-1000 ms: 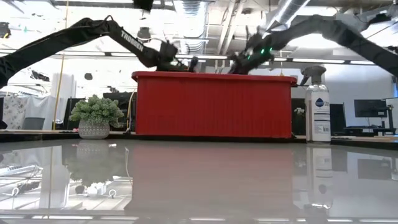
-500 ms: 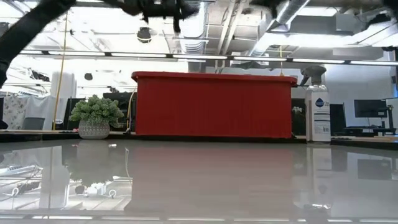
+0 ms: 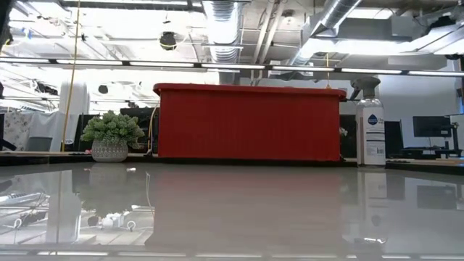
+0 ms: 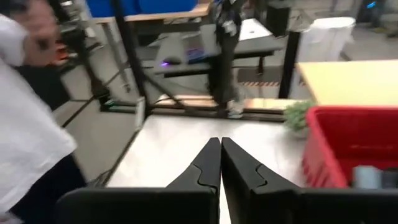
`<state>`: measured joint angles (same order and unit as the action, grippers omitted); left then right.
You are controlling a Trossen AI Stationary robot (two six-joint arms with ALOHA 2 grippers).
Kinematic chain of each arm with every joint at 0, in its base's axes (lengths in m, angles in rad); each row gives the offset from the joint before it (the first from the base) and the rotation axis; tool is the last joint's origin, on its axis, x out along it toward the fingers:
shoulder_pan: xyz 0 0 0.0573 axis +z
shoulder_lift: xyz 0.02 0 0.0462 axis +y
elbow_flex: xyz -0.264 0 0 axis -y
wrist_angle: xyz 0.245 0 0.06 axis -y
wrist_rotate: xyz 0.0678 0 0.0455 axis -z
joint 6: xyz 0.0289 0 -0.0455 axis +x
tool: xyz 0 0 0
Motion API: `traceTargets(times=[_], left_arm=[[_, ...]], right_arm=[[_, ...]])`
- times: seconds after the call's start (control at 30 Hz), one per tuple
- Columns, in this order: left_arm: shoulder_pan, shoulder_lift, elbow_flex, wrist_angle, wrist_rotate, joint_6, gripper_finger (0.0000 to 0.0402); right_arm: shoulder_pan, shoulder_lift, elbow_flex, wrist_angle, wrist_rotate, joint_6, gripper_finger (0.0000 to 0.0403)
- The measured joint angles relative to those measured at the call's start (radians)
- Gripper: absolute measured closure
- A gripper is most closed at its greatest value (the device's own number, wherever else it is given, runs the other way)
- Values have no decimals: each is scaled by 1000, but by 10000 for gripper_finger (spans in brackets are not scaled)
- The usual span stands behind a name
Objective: Fold Laundry from Bin
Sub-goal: Return to Home Position
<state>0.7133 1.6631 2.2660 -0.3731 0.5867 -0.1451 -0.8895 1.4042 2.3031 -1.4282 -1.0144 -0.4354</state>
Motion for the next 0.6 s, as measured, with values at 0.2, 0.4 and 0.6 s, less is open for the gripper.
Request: traceTargets(times=[0.2, 0.4, 0.6], left_arm=[[-13, -215, -129, -29, -148, 88, 401], [-40, -503, -525, 9, -264, 100, 401], [-66, -815, -985, 227, -388, 11, 401]], right_arm=[[-31, -174, -143, -51, -12, -81, 378], [-143, -401, -398, -31, -91, -210, 372], [-279, -621, -707, 153, -101, -141, 369]])
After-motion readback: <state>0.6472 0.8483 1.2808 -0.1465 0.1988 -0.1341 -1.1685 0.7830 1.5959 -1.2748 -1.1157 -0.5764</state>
